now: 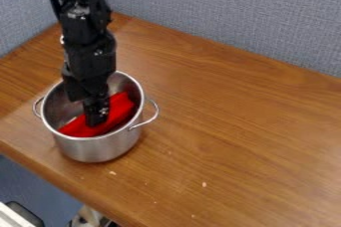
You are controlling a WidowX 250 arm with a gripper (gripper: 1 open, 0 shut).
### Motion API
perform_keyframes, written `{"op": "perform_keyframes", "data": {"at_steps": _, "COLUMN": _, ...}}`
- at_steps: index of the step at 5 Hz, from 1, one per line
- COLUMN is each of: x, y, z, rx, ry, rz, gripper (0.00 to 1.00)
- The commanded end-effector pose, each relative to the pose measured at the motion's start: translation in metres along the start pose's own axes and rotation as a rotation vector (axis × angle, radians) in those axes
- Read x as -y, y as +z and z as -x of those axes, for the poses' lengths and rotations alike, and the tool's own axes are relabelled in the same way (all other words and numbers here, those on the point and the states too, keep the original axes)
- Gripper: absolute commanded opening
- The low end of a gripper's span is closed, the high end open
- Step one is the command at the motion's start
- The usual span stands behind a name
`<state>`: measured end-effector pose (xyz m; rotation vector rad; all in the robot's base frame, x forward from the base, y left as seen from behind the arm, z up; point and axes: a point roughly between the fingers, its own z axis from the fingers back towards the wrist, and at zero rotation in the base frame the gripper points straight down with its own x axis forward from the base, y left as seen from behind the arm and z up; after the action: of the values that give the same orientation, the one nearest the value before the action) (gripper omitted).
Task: Move the red object from the metal pot to the table
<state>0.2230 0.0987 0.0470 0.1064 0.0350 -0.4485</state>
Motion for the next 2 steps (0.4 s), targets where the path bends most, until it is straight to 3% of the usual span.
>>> {"op": "perform_keyframes", "data": {"at_steps": 1, "x": -0.0047, "y": 0.0026, "z": 0.0019, "rx": -0.008, "ry": 0.032, "rz": -0.022, "gripper": 1.00}}
{"op": "perform_keyframes", "data": {"at_steps": 2, "x": -0.0057, "y": 0.0063, "z": -0.0007, "rx": -0.007, "ry": 0.063, "rz": -0.024, "gripper": 0.00}}
